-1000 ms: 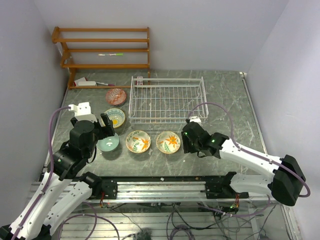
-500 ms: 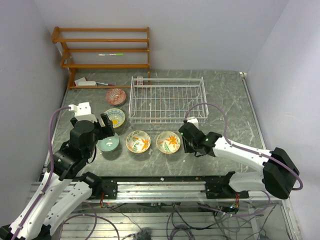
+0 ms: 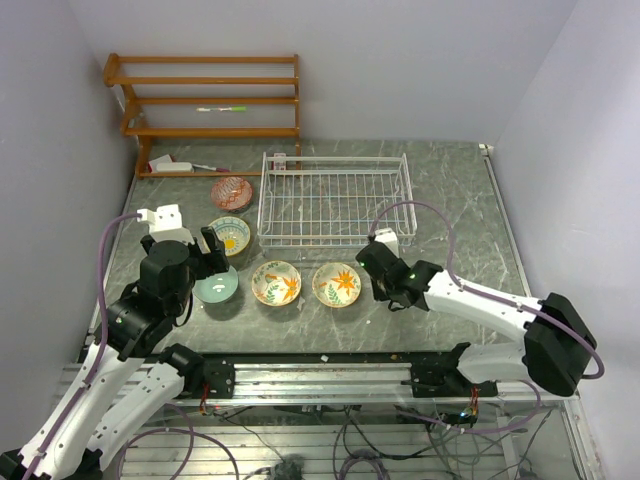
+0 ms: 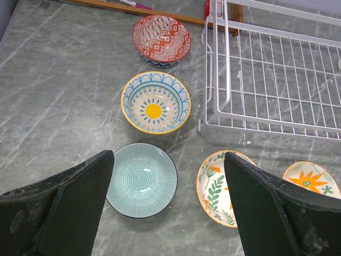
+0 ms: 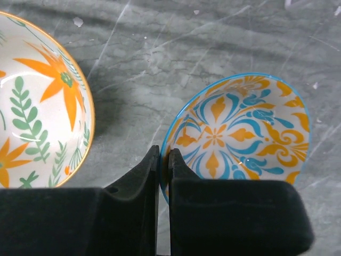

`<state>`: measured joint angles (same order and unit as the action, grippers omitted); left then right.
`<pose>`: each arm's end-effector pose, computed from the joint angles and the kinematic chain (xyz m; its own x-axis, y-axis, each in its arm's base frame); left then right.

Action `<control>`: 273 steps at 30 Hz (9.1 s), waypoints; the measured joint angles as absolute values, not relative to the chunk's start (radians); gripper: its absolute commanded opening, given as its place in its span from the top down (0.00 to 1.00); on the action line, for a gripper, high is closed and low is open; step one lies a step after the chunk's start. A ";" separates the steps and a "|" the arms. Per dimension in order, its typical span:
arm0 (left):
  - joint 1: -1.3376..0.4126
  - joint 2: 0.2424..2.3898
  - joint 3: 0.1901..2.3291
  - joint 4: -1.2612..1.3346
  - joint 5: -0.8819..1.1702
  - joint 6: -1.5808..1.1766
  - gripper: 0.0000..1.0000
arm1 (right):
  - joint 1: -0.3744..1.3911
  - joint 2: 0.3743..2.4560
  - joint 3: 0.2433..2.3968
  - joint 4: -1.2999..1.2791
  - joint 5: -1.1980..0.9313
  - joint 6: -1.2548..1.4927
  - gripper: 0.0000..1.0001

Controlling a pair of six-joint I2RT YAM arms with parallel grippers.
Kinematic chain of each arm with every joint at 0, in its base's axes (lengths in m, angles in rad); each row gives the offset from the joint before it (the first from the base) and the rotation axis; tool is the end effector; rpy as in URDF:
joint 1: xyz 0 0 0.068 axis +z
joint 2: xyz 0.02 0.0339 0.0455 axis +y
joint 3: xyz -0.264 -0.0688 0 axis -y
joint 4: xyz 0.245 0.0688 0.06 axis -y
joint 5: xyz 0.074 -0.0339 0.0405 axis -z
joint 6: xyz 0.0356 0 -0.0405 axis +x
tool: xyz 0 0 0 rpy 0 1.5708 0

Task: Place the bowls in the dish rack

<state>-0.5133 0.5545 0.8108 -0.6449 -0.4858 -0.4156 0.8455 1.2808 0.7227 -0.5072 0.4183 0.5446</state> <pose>0.1083 -0.0420 0.3327 -0.3253 -0.2265 -0.9181 -0.0804 0.9740 -0.2118 0.1672 0.1668 0.1944 -0.7831 -0.1697 -0.5983 -0.1726 0.9836 -0.0531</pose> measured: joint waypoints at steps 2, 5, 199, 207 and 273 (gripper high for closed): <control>-0.513 0.554 0.811 -0.645 -0.486 -0.416 0.05 | 0.845 1.272 0.736 -0.539 0.430 0.545 1.00; -0.513 0.555 0.811 -0.645 -0.486 -0.416 0.05 | 0.844 1.257 0.781 -0.604 0.430 0.540 1.00; -0.512 0.538 0.811 -0.664 -0.498 -0.424 0.05 | 1.118 1.381 0.983 -0.485 0.363 0.462 0.35; -0.512 0.535 0.811 -0.667 -0.509 -0.427 0.04 | 1.122 1.423 0.945 -0.452 0.305 0.421 0.52; -0.512 0.547 0.811 -0.680 -0.514 -0.427 0.05 | 0.421 1.910 1.295 0.525 -0.513 0.891 1.00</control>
<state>-0.5121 0.5472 0.8108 -0.6796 -0.5137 -0.4271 0.4206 1.9099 1.2945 0.5247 -0.5125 0.8906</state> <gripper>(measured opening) 0.955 0.039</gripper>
